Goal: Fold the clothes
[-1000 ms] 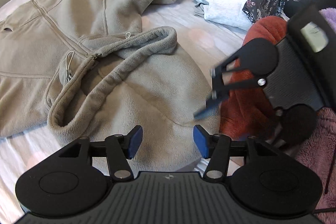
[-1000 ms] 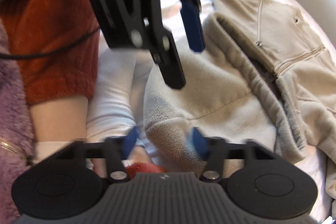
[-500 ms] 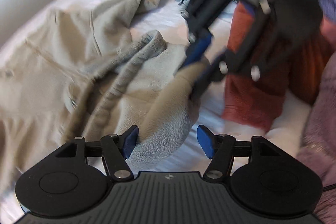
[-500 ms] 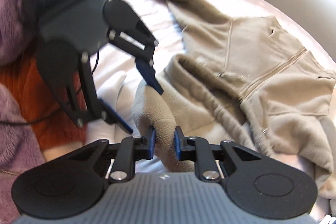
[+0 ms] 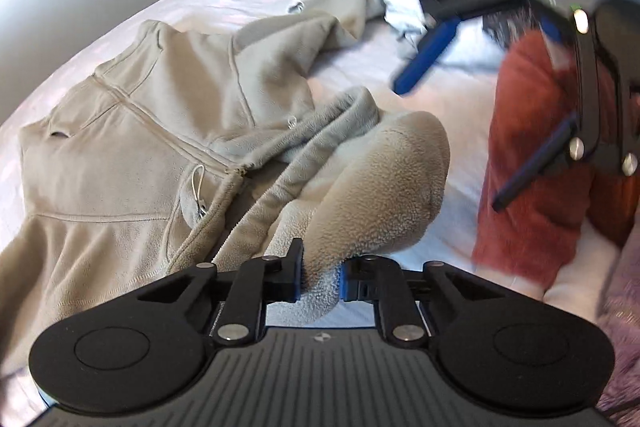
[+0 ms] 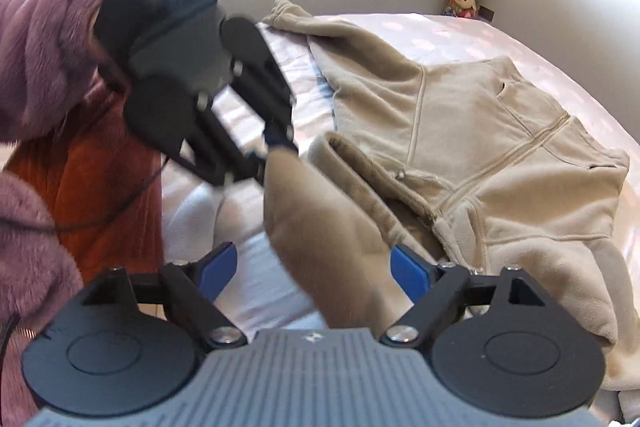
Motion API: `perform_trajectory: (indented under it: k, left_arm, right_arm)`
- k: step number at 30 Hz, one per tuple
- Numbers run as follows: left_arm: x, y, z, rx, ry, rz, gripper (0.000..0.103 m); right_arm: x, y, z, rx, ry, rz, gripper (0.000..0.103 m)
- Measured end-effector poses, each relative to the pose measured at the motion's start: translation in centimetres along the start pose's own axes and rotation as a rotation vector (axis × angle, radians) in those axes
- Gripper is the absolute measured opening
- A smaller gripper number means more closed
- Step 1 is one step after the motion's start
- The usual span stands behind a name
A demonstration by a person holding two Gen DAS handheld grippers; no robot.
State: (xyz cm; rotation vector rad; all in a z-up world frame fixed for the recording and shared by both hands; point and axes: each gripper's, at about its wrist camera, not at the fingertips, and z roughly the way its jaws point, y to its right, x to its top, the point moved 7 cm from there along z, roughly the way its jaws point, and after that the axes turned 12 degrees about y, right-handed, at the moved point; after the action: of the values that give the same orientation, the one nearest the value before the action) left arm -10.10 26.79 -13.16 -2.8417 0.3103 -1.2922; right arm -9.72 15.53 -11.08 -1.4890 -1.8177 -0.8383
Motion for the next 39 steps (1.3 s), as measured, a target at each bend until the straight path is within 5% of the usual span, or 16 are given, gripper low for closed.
perform_trajectory:
  k: [4,7,14,26,31,39]
  left_arm:
    - [1.5,-1.2,-0.5,-0.007,0.023,-0.035,0.012]
    - [2.7,-2.6,-0.7,-0.006,0.033,-0.065,0.012]
    - [5.7,-6.9,-0.5,0.014,0.045,-0.133,0.011]
    - [11.3,-18.8,5.3,0.145,0.028,-0.193,0.012]
    - [9.9,-23.4,10.0,0.152,0.009,-0.273,0.012]
    - [5.5,-27.5,14.7,0.164,0.03,-0.438,0.023]
  right_arm:
    - [-1.7,1.5,0.3,-0.078,-0.038,-0.046,0.081]
    - [-2.0,3.3,0.5,-0.123,-0.053,-0.037,0.044]
    - [1.9,9.8,0.2,-0.224,0.028,0.069,0.019]
    - [8.9,23.5,5.4,-0.406,0.071,0.109,0.009]
    - [6.9,28.7,10.0,-0.384,0.017,0.252,0.01]
    - [0.1,31.8,12.5,-0.334,-0.022,0.501,0.032]
